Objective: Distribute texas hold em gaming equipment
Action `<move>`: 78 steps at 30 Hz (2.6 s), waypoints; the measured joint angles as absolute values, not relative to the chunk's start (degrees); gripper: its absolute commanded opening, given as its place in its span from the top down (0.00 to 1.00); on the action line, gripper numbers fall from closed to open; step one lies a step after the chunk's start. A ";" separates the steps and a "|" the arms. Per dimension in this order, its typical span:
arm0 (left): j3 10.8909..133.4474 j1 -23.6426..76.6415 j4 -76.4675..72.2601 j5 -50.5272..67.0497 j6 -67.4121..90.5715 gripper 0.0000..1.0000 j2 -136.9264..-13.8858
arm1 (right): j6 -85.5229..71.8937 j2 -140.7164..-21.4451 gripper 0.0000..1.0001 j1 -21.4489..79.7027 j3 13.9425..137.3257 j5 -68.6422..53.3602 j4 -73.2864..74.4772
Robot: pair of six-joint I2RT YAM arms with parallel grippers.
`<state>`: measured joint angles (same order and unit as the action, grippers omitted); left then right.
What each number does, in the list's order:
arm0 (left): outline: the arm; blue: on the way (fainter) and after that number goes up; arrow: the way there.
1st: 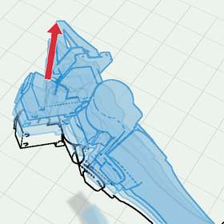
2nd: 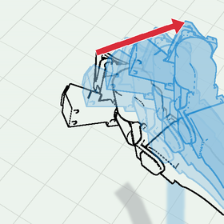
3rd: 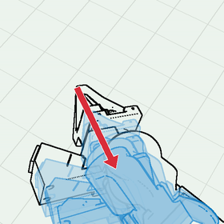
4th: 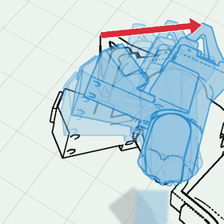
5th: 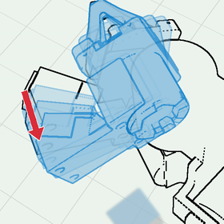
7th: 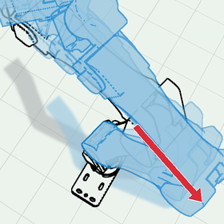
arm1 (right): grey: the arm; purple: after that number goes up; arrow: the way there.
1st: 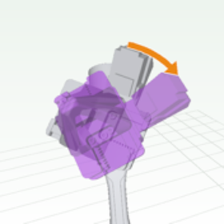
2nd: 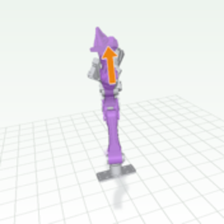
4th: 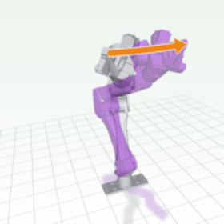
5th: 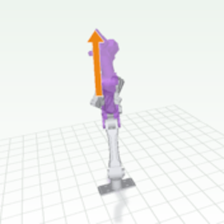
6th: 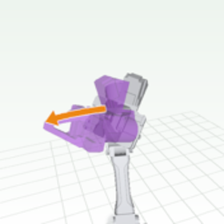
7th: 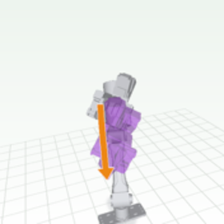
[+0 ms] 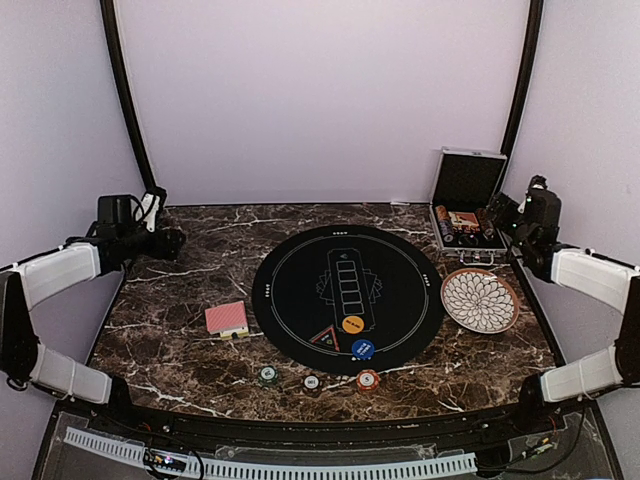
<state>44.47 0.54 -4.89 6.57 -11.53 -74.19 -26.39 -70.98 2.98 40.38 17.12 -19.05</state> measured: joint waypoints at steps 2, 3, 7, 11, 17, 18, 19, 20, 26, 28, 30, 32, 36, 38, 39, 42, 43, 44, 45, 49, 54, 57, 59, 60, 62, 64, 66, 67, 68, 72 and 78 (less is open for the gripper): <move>47.22 0.54 -0.71 7.53 -11.35 0.01 -72.49 | -26.89 -71.94 0.01 2.83 42.85 11.18 -15.81; 48.40 0.54 0.89 7.94 -11.33 0.01 -71.83 | -26.85 -72.84 0.01 3.03 44.27 8.34 -14.15; 51.29 0.54 6.24 9.13 -11.66 0.01 -70.02 | -24.51 -76.77 0.06 11.05 50.68 5.43 -5.34; 51.53 0.54 11.11 9.80 -13.61 0.01 -69.12 | -21.39 -78.52 0.14 25.98 55.13 7.70 2.20; 51.48 0.54 17.43 10.50 -17.69 0.01 -66.48 | -20.21 -81.97 0.28 45.95 59.46 10.76 10.24; 51.48 0.54 18.02 10.57 -18.11 0.01 -66.00 | -20.14 -83.09 0.29 47.92 60.10 11.09 11.00; 51.48 0.54 18.65 10.63 -18.59 0.01 -65.45 | -20.27 -84.99 0.30 50.83 61.14 11.75 12.25; 51.48 0.54 19.27 10.68 -18.96 0.01 -65.04 | -20.21 -86.50 0.32 52.60 61.73 11.88 12.84; 51.48 0.54 22.85 10.98 -20.67 0.01 -64.25 | -21.28 -98.28 0.37 61.93 64.99 11.25 17.15; 51.48 0.54 23.81 11.09 -20.84 0.01 -64.25 | -21.50 -99.81 0.38 63.11 65.21 10.85 17.76; 51.48 0.54 24.40 11.16 -20.86 0.01 -64.25 | -21.58 -101.36 0.40 63.83 65.78 10.04 18.50; 51.44 0.54 24.95 11.16 -20.88 0.01 -64.23 | -21.71 -102.43 0.41 64.18 66.22 9.08 18.70; 50.83 0.54 25.80 11.14 -21.06 0.01 -63.70 | -21.71 -103.26 0.43 64.53 66.59 7.27 18.98; 50.59 0.54 26.11 11.14 -21.21 0.01 -63.31 | -21.74 -103.63 0.45 64.64 66.59 6.61 19.07; 50.54 0.54 26.39 11.14 -21.28 0.01 -63.07 | -21.74 -103.96 0.46 64.69 66.63 6.17 19.09; 50.52 0.54 26.79 11.18 -21.34 0.01 -62.52 | -21.71 -105.19 0.48 64.71 66.65 5.48 19.14; 50.52 0.54 26.83 11.27 -21.32 0.01 -62.48 | -21.69 -105.65 0.49 64.71 66.65 5.32 19.18; 50.52 0.54 26.89 11.38 -21.32 0.01 -62.46 | -21.67 -106.00 0.50 64.71 66.65 5.19 19.25; 50.52 0.54 26.92 11.44 -21.32 0.01 -62.46 | -21.67 -106.39 0.50 64.71 66.65 5.10 19.35; 50.52 0.54 26.96 11.62 -21.32 0.01 -62.46 | -21.54 -107.39 0.53 64.73 66.65 5.08 19.35; 50.52 0.54 26.98 11.77 -21.32 0.01 -62.46 | -21.52 -107.59 0.55 64.73 66.72 5.13 19.35; 50.52 0.54 26.98 11.90 -21.30 0.01 -62.46 | -21.50 -107.83 0.58 64.73 66.96 5.32 19.33; 50.52 0.54 26.98 12.08 -21.30 0.01 -62.46 | -21.41 -107.98 0.59 64.73 67.09 5.43 19.35; 50.52 0.54 27.00 12.16 -21.30 0.01 -62.46 | -21.39 -108.14 0.60 64.73 67.22 5.58 19.31; 50.52 0.54 27.00 12.34 -21.30 0.01 -62.46 | -21.30 -108.47 0.62 64.73 67.59 5.82 19.29; 50.52 0.54 27.00 12.53 -21.28 0.01 -62.46 | -21.28 -108.73 0.63 64.73 67.72 6.04 19.14; 50.52 0.54 27.00 12.64 -21.28 0.01 -62.46 | -21.28 -108.77 0.64 64.71 67.75 6.22 19.07; 50.52 0.54 27.03 12.67 -21.28 0.01 -62.46 | -21.28 -108.81 0.64 64.71 67.77 6.26 19.05; 50.52 0.54 27.03 12.69 -21.28 0.01 -62.46 | -21.26 -108.90 0.64 64.71 67.85 6.31 19.05; 50.52 0.54 27.03 12.75 -21.26 0.01 -62.46 | -21.08 -109.89 0.66 64.49 69.04 6.37 18.87; 50.54 0.54 27.20 12.91 -21.26 0.01 -62.46 | -20.18 -112.44 0.68 63.99 72.10 6.42 18.37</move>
